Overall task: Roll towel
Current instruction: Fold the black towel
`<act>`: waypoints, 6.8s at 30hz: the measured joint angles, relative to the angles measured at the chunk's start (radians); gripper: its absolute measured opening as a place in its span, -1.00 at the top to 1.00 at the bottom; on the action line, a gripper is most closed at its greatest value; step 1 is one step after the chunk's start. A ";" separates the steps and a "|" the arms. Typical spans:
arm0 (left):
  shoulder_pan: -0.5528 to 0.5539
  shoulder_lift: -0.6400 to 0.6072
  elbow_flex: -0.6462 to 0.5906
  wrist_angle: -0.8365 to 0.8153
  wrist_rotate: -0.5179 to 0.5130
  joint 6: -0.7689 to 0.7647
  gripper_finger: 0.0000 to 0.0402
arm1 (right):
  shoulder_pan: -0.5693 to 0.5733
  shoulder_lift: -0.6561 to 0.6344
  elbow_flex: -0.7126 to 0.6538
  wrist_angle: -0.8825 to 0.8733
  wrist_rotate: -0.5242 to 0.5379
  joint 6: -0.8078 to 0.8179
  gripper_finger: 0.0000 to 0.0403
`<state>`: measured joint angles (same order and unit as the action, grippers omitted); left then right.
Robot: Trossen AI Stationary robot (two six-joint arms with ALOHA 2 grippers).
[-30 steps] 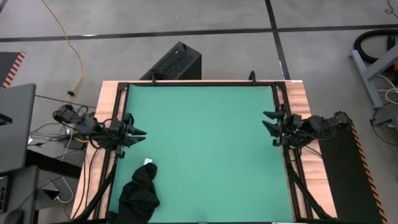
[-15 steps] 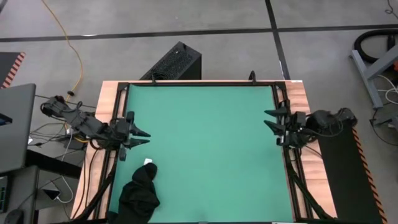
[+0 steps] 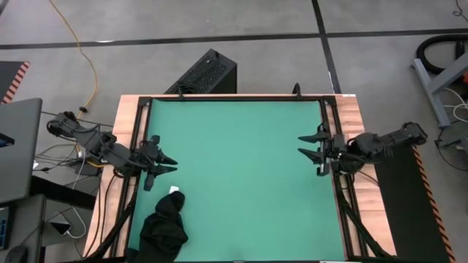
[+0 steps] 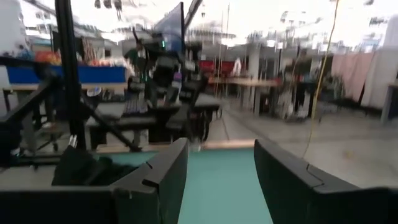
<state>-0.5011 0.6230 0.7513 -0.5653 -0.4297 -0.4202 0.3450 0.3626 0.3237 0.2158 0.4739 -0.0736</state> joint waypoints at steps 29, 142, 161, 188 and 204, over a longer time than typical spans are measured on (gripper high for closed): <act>-0.007 0.249 -0.008 -0.155 0.161 -0.047 0.58 | -0.001 0.082 0.000 -0.016 0.157 -0.006 -0.14; 0.317 0.672 0.600 -0.257 0.133 0.487 1.00 | -0.145 0.955 0.275 0.337 0.017 -0.192 -0.32; 0.316 0.751 0.599 -0.340 0.462 0.575 1.00 | -0.389 1.341 0.736 0.021 -0.658 -0.409 -0.32; 0.316 0.752 0.599 -0.387 0.472 0.610 1.00 | -0.424 1.589 0.951 -0.110 -0.837 -0.435 0.89; 0.402 0.752 0.599 -0.451 0.121 0.879 1.00 | -0.451 1.290 0.953 -0.358 -0.058 -0.482 0.99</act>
<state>-0.0996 1.3750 1.3506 -1.0161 -0.3087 0.4592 -0.1062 1.6525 1.2762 -0.1420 0.4161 -0.5559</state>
